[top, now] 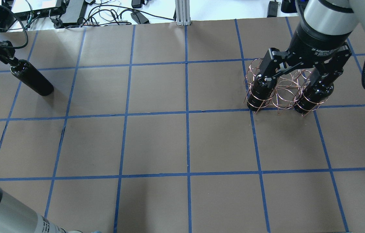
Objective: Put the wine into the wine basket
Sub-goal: 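Carry the bottle with the left gripper toward the table center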
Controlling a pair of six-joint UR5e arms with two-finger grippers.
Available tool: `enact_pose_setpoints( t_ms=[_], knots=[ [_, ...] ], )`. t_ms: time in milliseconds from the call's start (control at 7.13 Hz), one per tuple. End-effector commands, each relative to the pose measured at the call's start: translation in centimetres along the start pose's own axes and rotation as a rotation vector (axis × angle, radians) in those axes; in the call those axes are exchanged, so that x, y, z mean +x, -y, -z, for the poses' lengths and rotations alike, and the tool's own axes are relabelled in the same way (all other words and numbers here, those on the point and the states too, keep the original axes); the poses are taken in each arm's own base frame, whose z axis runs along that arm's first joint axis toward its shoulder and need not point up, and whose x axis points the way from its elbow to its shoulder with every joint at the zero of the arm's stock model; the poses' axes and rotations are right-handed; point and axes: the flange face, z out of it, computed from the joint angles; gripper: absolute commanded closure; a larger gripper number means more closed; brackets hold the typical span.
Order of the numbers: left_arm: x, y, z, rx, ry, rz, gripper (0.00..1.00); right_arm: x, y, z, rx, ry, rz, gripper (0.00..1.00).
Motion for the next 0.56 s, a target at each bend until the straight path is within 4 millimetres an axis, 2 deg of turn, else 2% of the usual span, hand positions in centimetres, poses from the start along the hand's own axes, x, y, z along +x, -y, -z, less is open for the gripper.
enact_pose_setpoints(
  t_ms=[0,140,280,421],
  knots=[
    [6.0,0.3,2.9,-0.007,0.005,-0.063,1.0,0.0,0.0,0.0,0.0,0.001,0.0,0.0],
    [10.7,0.5,3.8,-0.016,-0.001,-0.043,1.0,0.1,0.0,0.0,0.0,0.001,-0.001,0.0],
    [14.8,-0.3,4.5,-0.017,-0.007,0.009,1.0,0.1,0.0,0.0,0.0,0.001,-0.001,0.0],
    [18.6,-1.6,4.4,-0.031,-0.023,0.023,1.0,0.1,0.0,0.0,0.0,0.001,-0.001,0.0]
  ],
)
